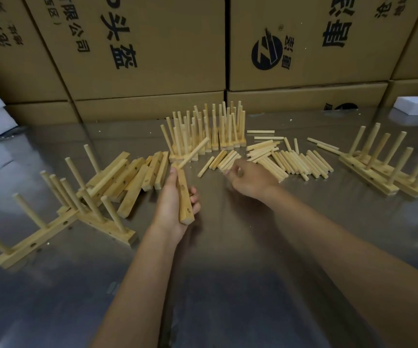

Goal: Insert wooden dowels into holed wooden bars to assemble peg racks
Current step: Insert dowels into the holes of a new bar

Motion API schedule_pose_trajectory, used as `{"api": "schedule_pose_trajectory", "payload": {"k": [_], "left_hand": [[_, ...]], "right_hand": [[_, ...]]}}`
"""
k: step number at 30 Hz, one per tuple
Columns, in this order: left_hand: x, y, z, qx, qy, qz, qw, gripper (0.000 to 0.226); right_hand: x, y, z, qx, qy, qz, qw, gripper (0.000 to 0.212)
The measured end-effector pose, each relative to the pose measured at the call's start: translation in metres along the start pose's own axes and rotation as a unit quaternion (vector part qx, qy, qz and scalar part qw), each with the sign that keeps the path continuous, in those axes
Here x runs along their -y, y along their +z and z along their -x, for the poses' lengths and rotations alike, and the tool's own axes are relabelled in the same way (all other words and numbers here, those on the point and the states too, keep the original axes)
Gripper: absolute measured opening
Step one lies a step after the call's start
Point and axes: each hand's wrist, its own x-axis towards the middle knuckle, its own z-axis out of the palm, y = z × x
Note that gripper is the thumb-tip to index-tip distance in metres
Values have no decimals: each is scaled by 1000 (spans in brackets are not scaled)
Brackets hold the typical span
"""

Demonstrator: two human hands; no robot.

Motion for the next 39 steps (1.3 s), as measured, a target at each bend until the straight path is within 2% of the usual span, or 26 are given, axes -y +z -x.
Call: {"api": "schedule_pose_trajectory", "payload": {"k": [3,5,7,9,13,16,20,25,30,39], "left_hand": [[-2,-2,-1,9,-12,7,1000,30],[-2,-2,-1,15,-17,12,1000,30],[-2,-2,-1,21,-18,4,1000,29],[-1,-1,0,32,-17,-23,999,30],[7,10,8,53,-27,-107,993,35],[17,21,15,75,-21,-166,983,37],[26,29,23,91,-5,-191,977,37],[34,34,29,98,26,-229,968,37],[38,34,30,87,29,-224,970,35],[49,36,28,62,82,-280,954,33]], "right_hand": [[-3,5,9,-22,-34,82,996,17],[-7,2,22,-19,-52,86,995,12],[-9,-7,39,2,-61,82,995,21],[-12,-14,61,0,-85,47,995,23],[-3,-18,109,-77,-182,-74,977,35],[5,-17,124,-103,-220,-92,966,41],[3,-20,129,-147,-228,-54,961,31],[-5,-26,127,-146,-250,60,955,22],[-4,-24,128,-134,-269,63,952,23],[-5,-14,124,-147,-216,46,964,22]]}}
